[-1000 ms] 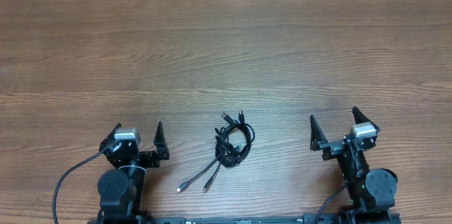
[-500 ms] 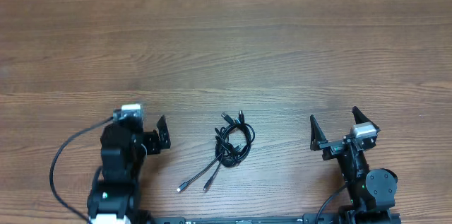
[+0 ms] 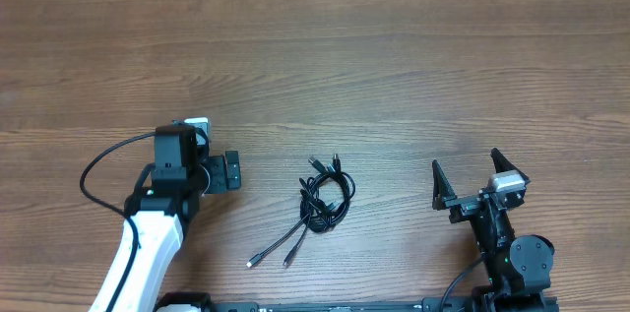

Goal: Untangle cables

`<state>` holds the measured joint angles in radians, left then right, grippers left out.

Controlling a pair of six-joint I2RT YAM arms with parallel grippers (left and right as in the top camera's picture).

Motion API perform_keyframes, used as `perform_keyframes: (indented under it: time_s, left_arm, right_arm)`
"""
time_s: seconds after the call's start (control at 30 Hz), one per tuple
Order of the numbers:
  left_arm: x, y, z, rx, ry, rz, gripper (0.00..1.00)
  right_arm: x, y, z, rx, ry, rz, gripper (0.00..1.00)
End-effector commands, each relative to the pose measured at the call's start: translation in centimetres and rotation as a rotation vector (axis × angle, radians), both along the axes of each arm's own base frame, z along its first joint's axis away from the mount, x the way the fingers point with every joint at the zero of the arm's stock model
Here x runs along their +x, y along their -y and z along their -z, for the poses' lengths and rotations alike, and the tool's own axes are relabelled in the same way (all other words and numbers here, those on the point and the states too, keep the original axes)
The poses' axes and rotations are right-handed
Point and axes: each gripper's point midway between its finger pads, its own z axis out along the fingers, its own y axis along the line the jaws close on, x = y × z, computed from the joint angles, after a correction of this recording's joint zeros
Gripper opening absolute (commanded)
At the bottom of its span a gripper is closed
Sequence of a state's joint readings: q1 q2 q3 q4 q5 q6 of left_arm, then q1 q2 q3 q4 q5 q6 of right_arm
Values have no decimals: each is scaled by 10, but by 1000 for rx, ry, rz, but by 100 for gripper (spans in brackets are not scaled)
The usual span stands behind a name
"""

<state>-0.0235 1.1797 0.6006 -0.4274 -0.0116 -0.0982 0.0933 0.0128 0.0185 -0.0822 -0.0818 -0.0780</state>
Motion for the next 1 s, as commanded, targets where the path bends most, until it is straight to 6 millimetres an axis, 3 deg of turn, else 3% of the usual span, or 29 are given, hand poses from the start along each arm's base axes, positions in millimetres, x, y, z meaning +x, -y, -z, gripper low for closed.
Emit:
perform_keyframes:
  time_s: [0.0,0.97]
  left_arm:
    - [9,0,-1,-12,-29,-5,100]
    - [20,8,-1,-48,-15,35,100]
  right_arm:
    - [0,-1,2,-1,4,-7,100]
    - [0,-1,2,-1,4,-7,100]
